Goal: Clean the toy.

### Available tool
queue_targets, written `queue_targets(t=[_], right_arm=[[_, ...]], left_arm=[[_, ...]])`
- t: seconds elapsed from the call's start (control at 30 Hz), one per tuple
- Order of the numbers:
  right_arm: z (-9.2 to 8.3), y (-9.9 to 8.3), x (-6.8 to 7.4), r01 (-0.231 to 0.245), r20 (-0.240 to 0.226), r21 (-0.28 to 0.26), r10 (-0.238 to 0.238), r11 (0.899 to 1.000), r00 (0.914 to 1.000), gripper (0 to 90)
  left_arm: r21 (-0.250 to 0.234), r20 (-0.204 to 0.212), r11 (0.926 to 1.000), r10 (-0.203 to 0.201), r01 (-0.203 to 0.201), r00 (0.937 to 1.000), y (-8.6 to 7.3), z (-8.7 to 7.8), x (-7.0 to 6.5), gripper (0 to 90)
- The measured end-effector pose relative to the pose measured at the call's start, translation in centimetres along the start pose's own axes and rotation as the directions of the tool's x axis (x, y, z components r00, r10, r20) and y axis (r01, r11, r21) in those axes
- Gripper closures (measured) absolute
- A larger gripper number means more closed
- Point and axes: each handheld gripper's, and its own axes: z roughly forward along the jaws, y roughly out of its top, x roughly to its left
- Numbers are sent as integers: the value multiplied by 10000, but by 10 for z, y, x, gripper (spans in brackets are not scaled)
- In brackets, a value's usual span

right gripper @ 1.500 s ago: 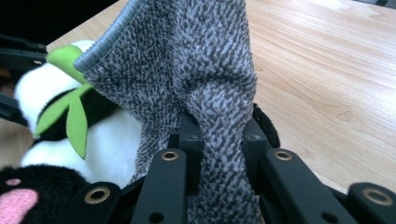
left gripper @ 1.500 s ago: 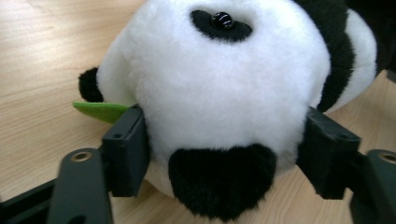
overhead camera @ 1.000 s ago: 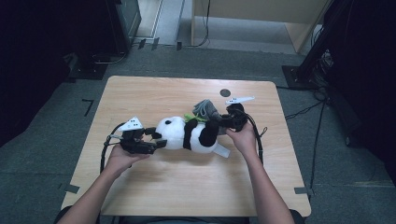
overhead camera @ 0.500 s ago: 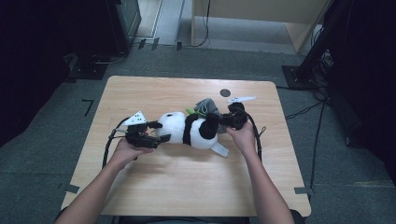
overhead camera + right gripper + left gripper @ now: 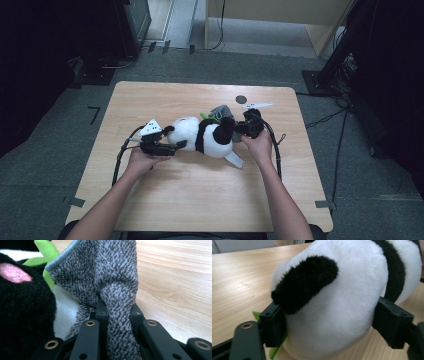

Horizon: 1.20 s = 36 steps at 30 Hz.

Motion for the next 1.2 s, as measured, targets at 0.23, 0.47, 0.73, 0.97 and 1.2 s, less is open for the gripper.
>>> queue_targets(t=[0.23, 0.47, 0.73, 0.97, 1.2], right_arm=[[-31, 5, 3, -246, 266, -525, 260, 9983, 9993, 778], [-78, 26, 34, 443, 812, -1351, -334, 9898, 9961, 776], [-93, 48, 95, 1998, 887, -1475, -1882, 9687, 9781, 773], [-86, 58, 138, 2546, -311, -1600, -2627, 9537, 9644, 772], [-34, 50, 157, 2503, -1474, -636, -2572, 9661, 9551, 771]], left_arm=[[532, -405, 9979, 389, -367, 9984, 2, -8, -12, 363], [674, -624, 9976, 194, -152, 9979, 4, -11, -20, 384], [771, -817, 9969, -120, 183, 9966, 4, -14, -29, 387], [694, -941, 9973, -175, 241, 9954, 2, -15, -37, 386], [681, -1102, 9974, -140, 216, 9938, 0, -16, -47, 385]])
